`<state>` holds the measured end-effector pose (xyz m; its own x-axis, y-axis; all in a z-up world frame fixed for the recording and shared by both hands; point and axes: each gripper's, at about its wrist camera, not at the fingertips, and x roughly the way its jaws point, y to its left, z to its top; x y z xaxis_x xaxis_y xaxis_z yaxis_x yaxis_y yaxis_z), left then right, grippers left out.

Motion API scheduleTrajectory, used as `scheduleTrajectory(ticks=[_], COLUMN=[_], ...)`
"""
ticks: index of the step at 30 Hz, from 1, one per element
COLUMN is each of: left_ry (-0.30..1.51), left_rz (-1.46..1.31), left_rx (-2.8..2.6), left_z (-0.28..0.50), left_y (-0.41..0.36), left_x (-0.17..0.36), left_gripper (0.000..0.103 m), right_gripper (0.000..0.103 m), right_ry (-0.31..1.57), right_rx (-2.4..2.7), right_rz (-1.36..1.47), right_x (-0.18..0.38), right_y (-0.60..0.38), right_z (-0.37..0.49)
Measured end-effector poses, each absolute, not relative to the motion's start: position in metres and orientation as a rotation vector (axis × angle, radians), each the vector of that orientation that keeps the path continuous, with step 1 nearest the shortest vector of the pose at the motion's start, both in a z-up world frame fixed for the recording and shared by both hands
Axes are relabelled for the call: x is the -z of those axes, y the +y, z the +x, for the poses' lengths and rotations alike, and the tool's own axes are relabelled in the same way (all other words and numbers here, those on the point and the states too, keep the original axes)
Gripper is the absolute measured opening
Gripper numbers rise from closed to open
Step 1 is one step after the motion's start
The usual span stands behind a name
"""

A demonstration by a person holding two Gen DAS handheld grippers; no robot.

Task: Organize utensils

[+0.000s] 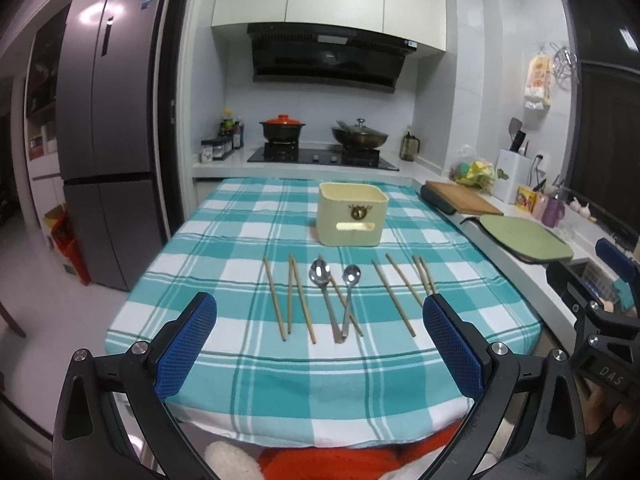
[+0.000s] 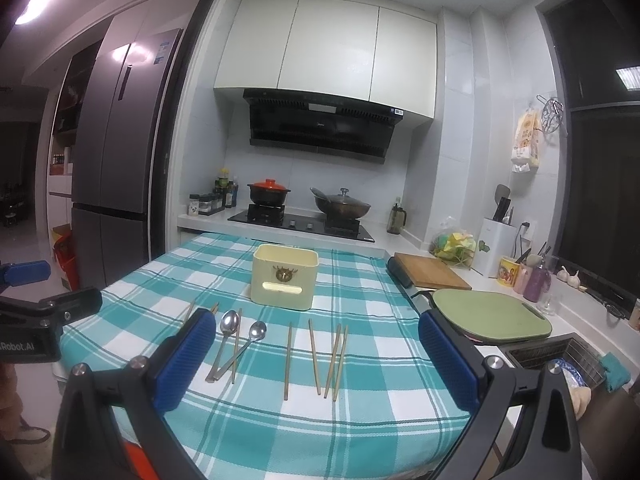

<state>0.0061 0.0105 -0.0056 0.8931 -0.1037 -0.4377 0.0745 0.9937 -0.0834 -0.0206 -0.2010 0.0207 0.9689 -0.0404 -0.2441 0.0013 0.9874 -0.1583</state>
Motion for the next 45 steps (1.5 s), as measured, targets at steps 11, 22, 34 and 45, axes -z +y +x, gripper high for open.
scheduleTrajectory(ticks=[11, 22, 34, 45], left_ry=[0.477, 0.487, 0.496, 0.523], left_rz=[-0.063, -0.068, -0.063, -0.066], left_rx=[0.109, 0.121, 0.138, 0.165], left_z=[0.011, 0.013, 0.017, 0.029], left_y=[0.011, 0.01, 0.007, 0.004], left_x=[0.005, 0.005, 0.007, 0.012], left_gripper=[0.103, 0.103, 0.103, 0.103], right_gripper=[0.103, 0.103, 0.103, 0.103], right_ry=[0.262, 0.257, 0.271, 0.308], right_rx=[0.022, 0.02, 0.026, 0.01], right_rz=[-0.131, -0.129, -0.122, -0.11], right_x=[-0.02, -0.019, -0.018, -0.009], right_y=[-0.208, -0.209, -0.211, -0.213], right_z=[-0.016, -0.015, -0.01, -0.001])
